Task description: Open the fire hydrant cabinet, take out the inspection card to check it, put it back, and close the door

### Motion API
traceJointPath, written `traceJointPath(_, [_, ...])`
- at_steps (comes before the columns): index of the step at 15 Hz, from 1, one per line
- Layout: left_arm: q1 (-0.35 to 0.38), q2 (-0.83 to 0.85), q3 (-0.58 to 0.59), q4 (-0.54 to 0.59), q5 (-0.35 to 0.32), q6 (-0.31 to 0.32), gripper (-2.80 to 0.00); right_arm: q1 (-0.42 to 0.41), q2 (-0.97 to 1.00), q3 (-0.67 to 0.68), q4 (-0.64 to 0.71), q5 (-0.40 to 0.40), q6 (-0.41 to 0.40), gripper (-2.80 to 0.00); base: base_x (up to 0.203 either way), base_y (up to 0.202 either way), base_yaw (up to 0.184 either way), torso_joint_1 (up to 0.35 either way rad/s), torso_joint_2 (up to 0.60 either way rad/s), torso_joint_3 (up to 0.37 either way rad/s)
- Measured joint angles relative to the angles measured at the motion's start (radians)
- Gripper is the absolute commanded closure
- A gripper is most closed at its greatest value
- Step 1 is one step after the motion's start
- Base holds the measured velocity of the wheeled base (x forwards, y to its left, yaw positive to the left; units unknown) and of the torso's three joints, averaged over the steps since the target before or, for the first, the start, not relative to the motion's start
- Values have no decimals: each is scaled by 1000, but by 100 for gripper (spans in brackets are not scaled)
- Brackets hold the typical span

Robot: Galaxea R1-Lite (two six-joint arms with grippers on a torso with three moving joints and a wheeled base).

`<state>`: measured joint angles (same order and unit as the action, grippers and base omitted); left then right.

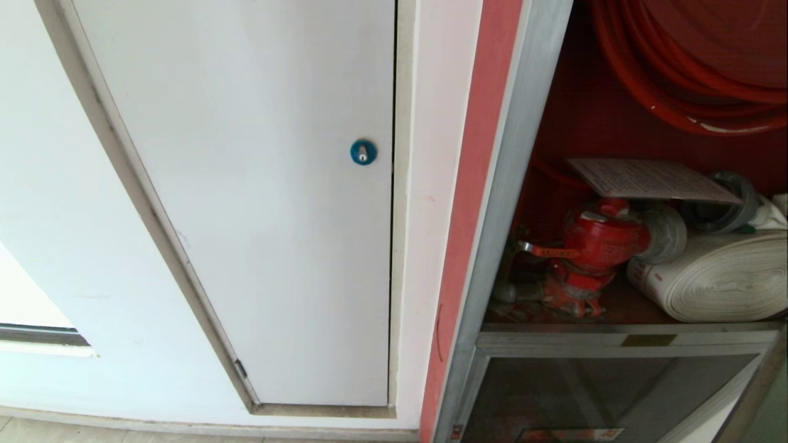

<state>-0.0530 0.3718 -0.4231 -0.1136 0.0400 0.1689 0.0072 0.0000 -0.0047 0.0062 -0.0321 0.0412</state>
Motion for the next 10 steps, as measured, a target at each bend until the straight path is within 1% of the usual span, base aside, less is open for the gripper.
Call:
traceJointPath(1, [29,-31,14,1,-6,-8,0,0,0,0,0,0,0,0,0,0,0,0,0,0])
traceJointPath(3, [52,-96,83,4,-74,-23,0,0,0,0,0,0,0,0,0,0,0,0,0,0])
traceJointPath(4, [56,-129,125,3,-92,-30,0,0,0,0,0,0,0,0,0,0,0,0,0,0])
traceJointPath(6, [59,-193,212,3,-104,-47,0,0,0,0,0,0,0,0,0,0,0,0,0,0])
traceJointPath(10, [61,-303,367,5,-106,-58,0,0,0,0,0,0,0,0,0,0,0,0,0,0])
